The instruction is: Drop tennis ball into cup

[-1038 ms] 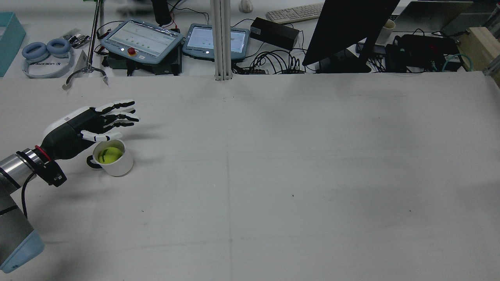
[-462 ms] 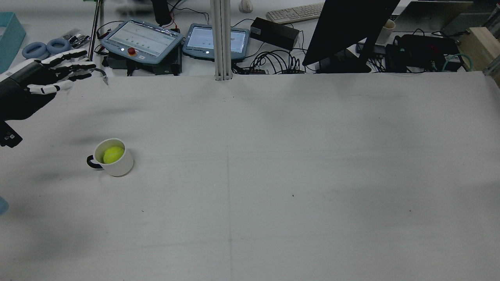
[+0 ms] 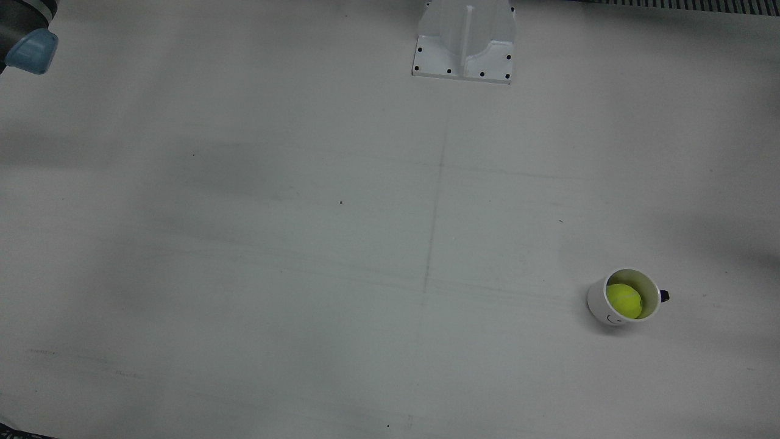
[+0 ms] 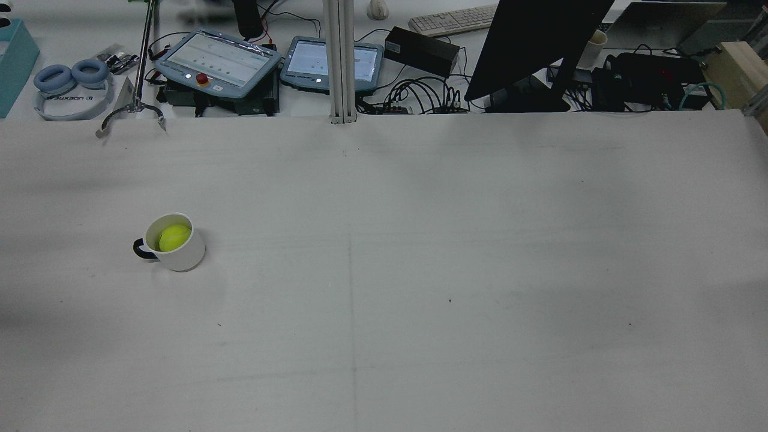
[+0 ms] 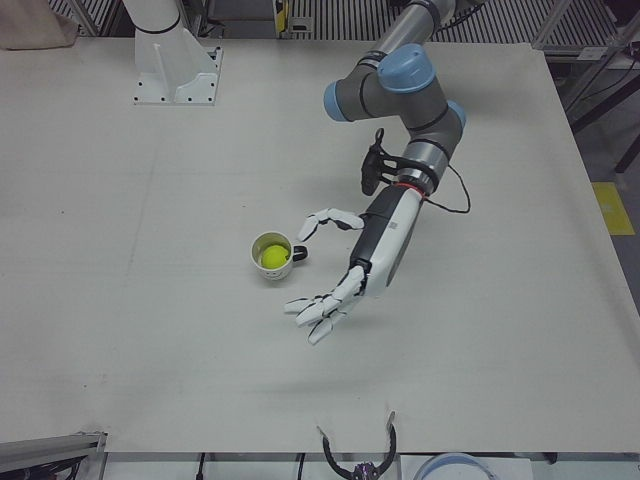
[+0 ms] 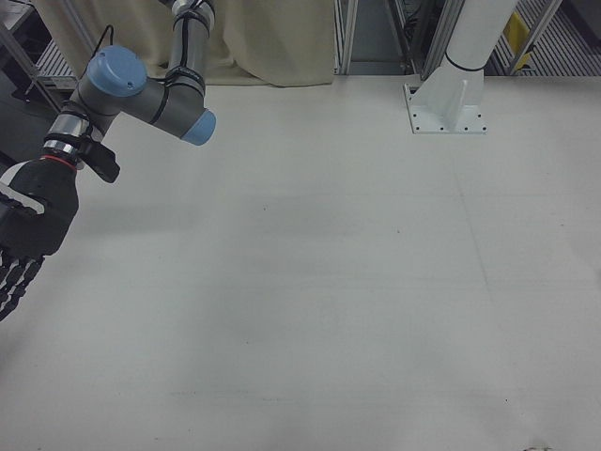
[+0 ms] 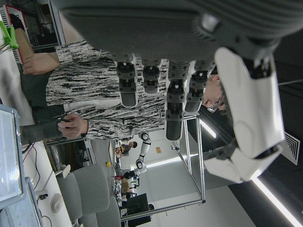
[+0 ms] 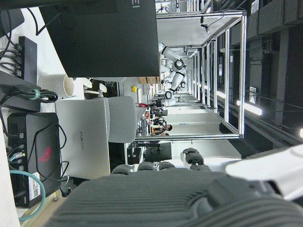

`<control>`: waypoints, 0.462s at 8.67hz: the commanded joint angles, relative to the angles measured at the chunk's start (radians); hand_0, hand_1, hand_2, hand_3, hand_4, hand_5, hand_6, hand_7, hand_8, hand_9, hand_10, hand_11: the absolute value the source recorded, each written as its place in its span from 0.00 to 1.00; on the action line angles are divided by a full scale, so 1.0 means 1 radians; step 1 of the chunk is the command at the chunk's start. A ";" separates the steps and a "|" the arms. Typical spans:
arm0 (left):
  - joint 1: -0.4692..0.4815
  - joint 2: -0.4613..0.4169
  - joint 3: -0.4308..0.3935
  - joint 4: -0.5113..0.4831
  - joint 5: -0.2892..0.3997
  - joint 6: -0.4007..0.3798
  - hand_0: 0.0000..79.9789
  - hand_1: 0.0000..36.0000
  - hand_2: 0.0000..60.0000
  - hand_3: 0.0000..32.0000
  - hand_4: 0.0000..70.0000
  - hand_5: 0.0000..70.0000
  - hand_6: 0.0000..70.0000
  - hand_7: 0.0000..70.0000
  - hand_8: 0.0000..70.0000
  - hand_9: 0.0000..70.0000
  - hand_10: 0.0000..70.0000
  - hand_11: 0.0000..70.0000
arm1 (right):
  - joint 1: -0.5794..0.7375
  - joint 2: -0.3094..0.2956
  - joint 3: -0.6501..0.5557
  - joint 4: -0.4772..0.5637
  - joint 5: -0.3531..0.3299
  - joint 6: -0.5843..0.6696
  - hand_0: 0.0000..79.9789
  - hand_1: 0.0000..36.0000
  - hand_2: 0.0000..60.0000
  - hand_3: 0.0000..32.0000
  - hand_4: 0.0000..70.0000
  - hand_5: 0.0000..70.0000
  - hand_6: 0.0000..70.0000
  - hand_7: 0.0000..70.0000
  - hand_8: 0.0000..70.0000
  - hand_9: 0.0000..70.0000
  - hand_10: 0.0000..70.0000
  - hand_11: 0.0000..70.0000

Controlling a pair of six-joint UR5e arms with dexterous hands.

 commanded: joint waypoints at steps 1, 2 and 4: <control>-0.049 0.012 -0.005 0.006 0.009 0.003 0.62 0.57 0.67 0.00 0.36 0.18 0.59 0.31 0.20 0.16 0.21 0.32 | 0.000 0.000 -0.001 0.000 0.000 0.000 0.00 0.00 0.00 0.00 0.00 0.00 0.00 0.00 0.00 0.00 0.00 0.00; -0.049 0.022 -0.007 0.006 0.009 0.003 0.62 0.57 0.67 0.00 0.36 0.19 0.62 0.31 0.21 0.17 0.20 0.32 | 0.000 0.000 0.001 0.000 0.000 -0.001 0.00 0.00 0.00 0.00 0.00 0.00 0.00 0.00 0.00 0.00 0.00 0.00; -0.041 0.057 -0.007 -0.001 0.009 0.003 0.61 0.55 0.66 0.00 0.35 0.18 0.59 0.31 0.20 0.16 0.21 0.32 | 0.000 0.001 -0.001 0.000 0.000 -0.001 0.00 0.00 0.00 0.00 0.00 0.00 0.00 0.00 0.00 0.00 0.00 0.00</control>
